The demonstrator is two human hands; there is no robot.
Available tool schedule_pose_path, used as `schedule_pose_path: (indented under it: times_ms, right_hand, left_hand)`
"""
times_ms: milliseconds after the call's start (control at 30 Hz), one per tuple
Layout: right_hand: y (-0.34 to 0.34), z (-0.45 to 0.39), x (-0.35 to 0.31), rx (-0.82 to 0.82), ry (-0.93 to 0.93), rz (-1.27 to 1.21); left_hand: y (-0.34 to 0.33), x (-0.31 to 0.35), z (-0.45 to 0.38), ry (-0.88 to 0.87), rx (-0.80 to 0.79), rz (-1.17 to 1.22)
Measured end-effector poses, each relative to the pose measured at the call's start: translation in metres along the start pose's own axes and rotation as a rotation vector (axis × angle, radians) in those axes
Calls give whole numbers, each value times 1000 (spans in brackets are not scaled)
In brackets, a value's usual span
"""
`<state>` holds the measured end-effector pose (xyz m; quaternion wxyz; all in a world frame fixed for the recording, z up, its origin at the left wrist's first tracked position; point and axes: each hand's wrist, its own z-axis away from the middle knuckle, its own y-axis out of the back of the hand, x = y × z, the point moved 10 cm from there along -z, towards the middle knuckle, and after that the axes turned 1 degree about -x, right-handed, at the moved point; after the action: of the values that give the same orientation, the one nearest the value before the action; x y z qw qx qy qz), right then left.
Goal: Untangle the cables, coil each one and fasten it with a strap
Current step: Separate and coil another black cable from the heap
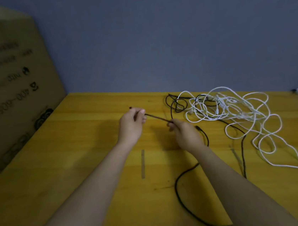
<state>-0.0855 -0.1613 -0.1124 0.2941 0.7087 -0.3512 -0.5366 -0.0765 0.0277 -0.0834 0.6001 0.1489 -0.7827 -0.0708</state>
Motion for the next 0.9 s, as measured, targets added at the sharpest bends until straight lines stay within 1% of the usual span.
schedule_pose_path:
  times_ms: [67,100,167,233,267,367,467,533,567,600,667,767,833,900]
  right_hand:
    - [26,13,-19,107,12,-145]
    - [36,19,-30,135,22,-194]
    - [57,34,-57,164,54,-229]
    - [83,47,-87,198,88,-242]
    - [100,51,-104,228,108,-267]
    - [160,64,-164,343,206,-403]
    - [212,85,-226,449,379,-437]
    - [231,98,-246,505,458,-470]
    - [234,102,-246,523,465,-503]
    - [232,103,-240,527,441,-544]
    - [218,104,-214,509,318,-569]
    - [183,110,-180,414,121,-421]
    - [166,118,-170,384,72,-423]
    - [153,126,-170,361,75,-459]
  left_hand:
    - [6,17,13,-61,4,-59]
    - [11,27,21,-75,-3,-101]
    - [25,51,39,-105,-6,-239]
    - [47,83,55,-161,37,-370]
    - [58,99,60,-197,66,-392]
    - [86,151,74,-317,137,-372]
    - [104,201,92,-379,130,-271]
    - [116,222,107,-400,134,-188]
    - [122,228,114,-409,144,-150]
    - [127,230,120,-411,149,-104]
    - [133,230,131,-389,124,14]
    - [133,226,146,-367,32,120]
    - [129,225,153,-366,-20,117]
    - [125,224,157,-356,-54,147]
